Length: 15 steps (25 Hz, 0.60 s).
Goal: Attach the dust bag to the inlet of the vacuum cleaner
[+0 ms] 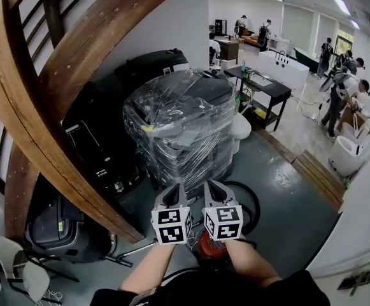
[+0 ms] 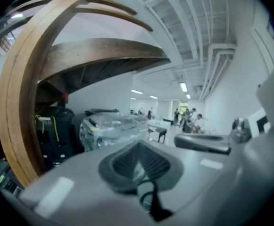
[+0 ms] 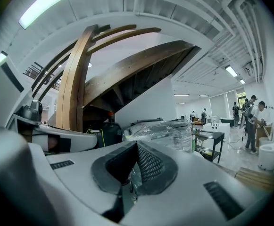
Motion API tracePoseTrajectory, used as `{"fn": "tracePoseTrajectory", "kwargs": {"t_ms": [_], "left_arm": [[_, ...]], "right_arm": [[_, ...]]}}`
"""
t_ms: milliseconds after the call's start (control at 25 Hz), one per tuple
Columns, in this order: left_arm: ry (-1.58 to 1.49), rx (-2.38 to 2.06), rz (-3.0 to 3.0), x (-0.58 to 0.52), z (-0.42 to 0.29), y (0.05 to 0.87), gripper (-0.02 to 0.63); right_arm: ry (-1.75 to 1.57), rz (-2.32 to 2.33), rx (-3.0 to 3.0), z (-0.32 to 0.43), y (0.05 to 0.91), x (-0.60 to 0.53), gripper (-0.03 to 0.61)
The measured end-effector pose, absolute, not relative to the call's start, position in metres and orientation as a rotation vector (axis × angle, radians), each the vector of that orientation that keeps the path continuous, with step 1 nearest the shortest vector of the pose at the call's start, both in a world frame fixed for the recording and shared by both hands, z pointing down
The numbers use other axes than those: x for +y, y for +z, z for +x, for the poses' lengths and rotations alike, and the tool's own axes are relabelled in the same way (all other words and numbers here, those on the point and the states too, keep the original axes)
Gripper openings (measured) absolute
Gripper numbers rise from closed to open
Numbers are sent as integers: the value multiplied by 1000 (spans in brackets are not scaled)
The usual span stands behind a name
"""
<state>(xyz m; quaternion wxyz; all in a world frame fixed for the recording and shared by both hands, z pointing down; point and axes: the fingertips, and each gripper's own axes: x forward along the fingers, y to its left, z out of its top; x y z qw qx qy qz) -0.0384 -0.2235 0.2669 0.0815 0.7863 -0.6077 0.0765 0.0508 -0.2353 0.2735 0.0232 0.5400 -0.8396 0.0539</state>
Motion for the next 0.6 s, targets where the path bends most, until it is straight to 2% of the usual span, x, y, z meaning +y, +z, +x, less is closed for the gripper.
{"fn": "tracePoseTrajectory", "kwargs": {"t_ms": [240,600], "left_arm": [[237,-1813,2333,-232,-40,274,0],[243,-1796,2358,-246,-30,274,0]], "right_arm": [[65,1637,-2586,42,276,-240,-3],[92,1630,-2578,46,282,-252,-3]]}}
